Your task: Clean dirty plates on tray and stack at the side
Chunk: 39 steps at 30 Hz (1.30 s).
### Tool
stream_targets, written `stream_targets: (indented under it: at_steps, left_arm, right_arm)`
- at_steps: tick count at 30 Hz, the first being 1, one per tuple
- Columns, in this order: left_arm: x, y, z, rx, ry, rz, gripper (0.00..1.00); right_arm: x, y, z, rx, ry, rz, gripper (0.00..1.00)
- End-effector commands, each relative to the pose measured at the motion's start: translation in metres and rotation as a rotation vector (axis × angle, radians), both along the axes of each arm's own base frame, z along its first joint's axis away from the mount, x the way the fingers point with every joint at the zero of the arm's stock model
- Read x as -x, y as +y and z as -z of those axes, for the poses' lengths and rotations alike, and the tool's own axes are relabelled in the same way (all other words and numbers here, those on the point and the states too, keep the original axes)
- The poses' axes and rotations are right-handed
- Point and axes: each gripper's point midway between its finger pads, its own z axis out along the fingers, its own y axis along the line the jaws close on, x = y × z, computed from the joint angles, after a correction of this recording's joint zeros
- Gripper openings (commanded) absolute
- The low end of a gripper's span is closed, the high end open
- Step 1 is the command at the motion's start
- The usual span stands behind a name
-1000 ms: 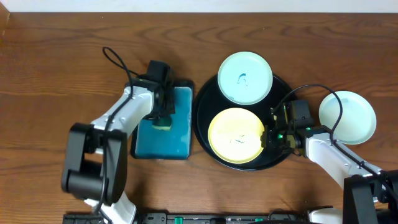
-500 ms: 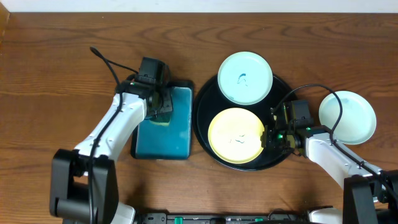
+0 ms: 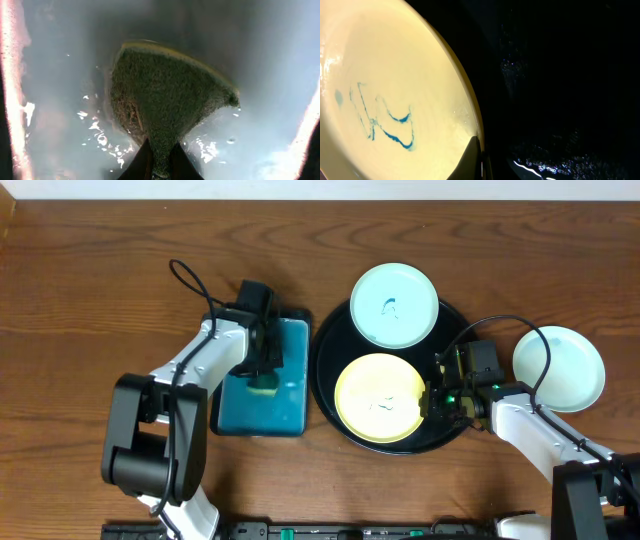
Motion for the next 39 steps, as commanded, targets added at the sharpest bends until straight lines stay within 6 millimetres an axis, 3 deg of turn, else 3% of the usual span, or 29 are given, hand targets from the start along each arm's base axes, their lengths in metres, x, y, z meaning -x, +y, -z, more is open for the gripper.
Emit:
stream_targets:
  at_steps: [1,9,12,19,23,33,39]
  left_arm:
    - [0.016,0.001,0.034,-0.012,0.105,0.009,0.07]
    - [0.020,0.003,0.036,-0.017,0.127,0.010,0.07]
    - [0.016,0.002,0.018,-0.008,0.083,0.030,0.08]
    - [-0.003,-0.003,-0.045,0.027,-0.113,0.063,0.07]
    - [-0.009,-0.004,-0.065,0.036,-0.185,0.084,0.07]
    - [-0.013,-0.005,-0.062,0.039,-0.211,0.088,0.07]
    - [-0.018,-0.006,-0.044,0.050,-0.269,0.087,0.07]
  right_arm:
    - [0.024,-0.008,0.019,0.057,0.085,-0.002,0.01]
    - [0.026,-0.008,0.019,0.058,0.092,-0.002,0.01]
    - [0.026,-0.008,0.019,0.058,0.092,-0.002,0.01]
    - [0.026,-0.008,0.019,0.058,0.091,-0.002,0.01]
    - [0.026,-0.008,0.019,0.058,0.091,-0.002,0.01]
    - [0.026,-0.008,0.019,0.058,0.092,-0.002,0.01]
    - [0.026,-0.008,0.019,0.058,0.092,-0.002,0.01]
